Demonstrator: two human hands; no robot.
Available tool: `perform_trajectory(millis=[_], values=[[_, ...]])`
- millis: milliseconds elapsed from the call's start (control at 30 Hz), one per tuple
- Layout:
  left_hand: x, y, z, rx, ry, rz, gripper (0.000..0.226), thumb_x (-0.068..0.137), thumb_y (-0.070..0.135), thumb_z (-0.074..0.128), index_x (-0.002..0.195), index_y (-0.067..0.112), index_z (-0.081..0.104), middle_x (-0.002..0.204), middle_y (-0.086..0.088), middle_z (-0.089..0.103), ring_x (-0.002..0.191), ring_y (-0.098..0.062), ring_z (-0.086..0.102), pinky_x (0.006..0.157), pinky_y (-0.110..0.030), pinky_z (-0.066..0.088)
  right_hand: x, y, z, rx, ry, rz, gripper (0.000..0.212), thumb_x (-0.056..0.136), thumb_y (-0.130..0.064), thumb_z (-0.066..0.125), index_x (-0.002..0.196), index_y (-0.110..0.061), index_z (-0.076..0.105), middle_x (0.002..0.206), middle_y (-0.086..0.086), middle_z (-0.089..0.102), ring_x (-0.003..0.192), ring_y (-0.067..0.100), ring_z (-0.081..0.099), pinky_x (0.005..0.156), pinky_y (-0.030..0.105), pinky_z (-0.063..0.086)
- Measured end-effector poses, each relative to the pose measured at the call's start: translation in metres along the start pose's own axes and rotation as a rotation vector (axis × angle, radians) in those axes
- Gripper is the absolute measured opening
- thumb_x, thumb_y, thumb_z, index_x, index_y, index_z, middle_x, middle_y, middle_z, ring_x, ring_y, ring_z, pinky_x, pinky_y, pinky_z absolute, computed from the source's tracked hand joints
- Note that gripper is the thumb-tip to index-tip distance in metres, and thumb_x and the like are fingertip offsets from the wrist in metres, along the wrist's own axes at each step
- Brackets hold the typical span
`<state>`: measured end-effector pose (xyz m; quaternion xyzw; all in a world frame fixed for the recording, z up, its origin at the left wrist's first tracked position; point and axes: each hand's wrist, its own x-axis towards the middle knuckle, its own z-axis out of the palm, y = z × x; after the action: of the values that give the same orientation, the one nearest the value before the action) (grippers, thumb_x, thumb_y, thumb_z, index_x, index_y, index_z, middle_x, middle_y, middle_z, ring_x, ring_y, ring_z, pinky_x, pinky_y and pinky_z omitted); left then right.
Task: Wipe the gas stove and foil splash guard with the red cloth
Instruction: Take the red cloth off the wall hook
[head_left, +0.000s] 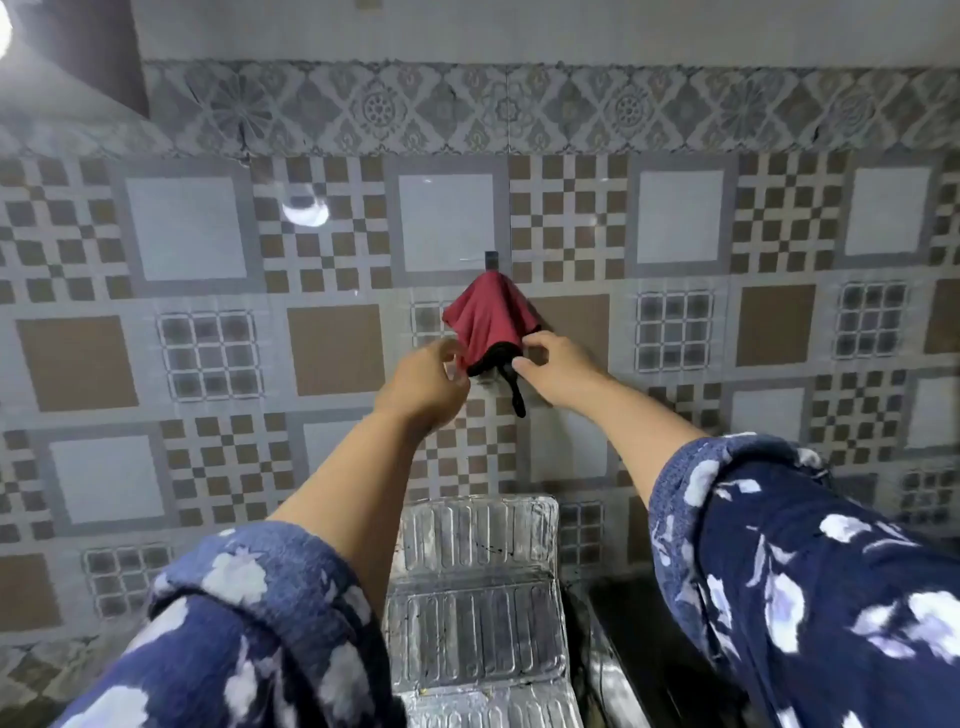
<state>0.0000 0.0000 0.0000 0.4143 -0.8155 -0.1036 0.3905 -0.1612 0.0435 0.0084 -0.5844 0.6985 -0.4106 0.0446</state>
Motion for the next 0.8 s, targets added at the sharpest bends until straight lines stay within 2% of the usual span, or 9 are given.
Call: perform_trajectory(millis=[100,233,300,400,533,600,733,800], values=[[0.023,-0.005,0.004,-0.08,0.089,-0.005,0.039,0.093,0.024,0.049,0.132,0.026,0.048,0.138,-0.005,0.05,0.106,-0.021,0.058,0.085,-0.029,0.043,0.024,-0.005,0.01,0.112,0.111,-0.017,0.049,0.094,-0.032,0.051,0.141,-0.028,0.038,0.145,0.006,0.045,0.122,0.028,0.051,0.098,0.037,0.044],[0.045,-0.005,0.017,-0.201,0.092,-0.016,0.046,0.094,0.02,0.053,0.139,0.021,0.042,0.134,-0.007,0.055,0.12,-0.023,0.054,0.088,-0.027,0.04,0.051,-0.012,0.024,0.273,0.186,-0.01,0.051,0.093,-0.03,0.053,0.14,-0.041,0.036,0.142,0.008,0.04,0.112,0.029,0.056,0.092,0.044,0.053],[0.048,-0.004,0.023,-0.245,0.074,-0.017,0.05,0.094,0.016,0.054,0.141,0.02,0.04,0.136,-0.006,0.054,0.122,-0.021,0.053,0.087,-0.023,0.04,0.058,-0.012,0.032,0.296,0.253,0.0,0.049,0.092,-0.022,0.056,0.138,-0.035,0.043,0.138,0.011,0.04,0.113,0.03,0.055,0.098,0.041,0.049],[0.052,-0.005,0.027,-0.281,0.087,0.0,0.053,0.093,0.009,0.056,0.143,0.018,0.04,0.141,-0.005,0.05,0.128,-0.017,0.049,0.085,-0.011,0.035,0.065,-0.012,0.038,0.387,0.29,-0.034,0.045,0.089,-0.006,0.057,0.132,-0.02,0.055,0.137,0.01,0.052,0.12,0.027,0.054,0.105,0.036,0.043],[0.055,0.003,0.022,-0.326,0.138,0.031,0.054,0.089,0.004,0.058,0.14,0.017,0.045,0.138,-0.002,0.053,0.126,-0.014,0.05,0.093,-0.017,0.035,0.067,-0.02,0.023,0.412,0.321,-0.086,0.044,0.087,-0.001,0.056,0.127,-0.019,0.059,0.134,0.011,0.053,0.119,0.026,0.054,0.105,0.037,0.043],[0.051,0.011,0.018,-0.335,0.173,0.045,0.053,0.088,0.003,0.059,0.137,0.017,0.047,0.133,-0.002,0.056,0.123,-0.013,0.051,0.092,-0.018,0.037,0.059,-0.024,0.011,0.417,0.314,-0.091,0.044,0.089,-0.002,0.055,0.128,-0.02,0.058,0.133,0.012,0.051,0.116,0.025,0.055,0.104,0.036,0.045],[0.018,0.033,0.017,-0.337,0.176,0.05,0.055,0.085,-0.001,0.06,0.136,0.015,0.047,0.129,-0.001,0.058,0.122,-0.013,0.052,0.093,-0.019,0.038,0.019,-0.018,-0.007,0.386,0.279,-0.08,0.044,0.091,-0.005,0.055,0.131,-0.021,0.055,0.133,0.007,0.051,0.114,0.019,0.055,0.096,0.021,0.044],[-0.008,0.046,0.019,-0.331,0.15,0.033,0.056,0.084,-0.002,0.06,0.136,0.015,0.048,0.127,-0.001,0.059,0.12,-0.014,0.053,0.099,-0.024,0.042,-0.011,-0.011,-0.017,0.367,0.259,-0.058,0.044,0.091,-0.007,0.056,0.132,-0.021,0.054,0.133,0.007,0.052,0.115,0.02,0.056,0.093,0.021,0.043]])
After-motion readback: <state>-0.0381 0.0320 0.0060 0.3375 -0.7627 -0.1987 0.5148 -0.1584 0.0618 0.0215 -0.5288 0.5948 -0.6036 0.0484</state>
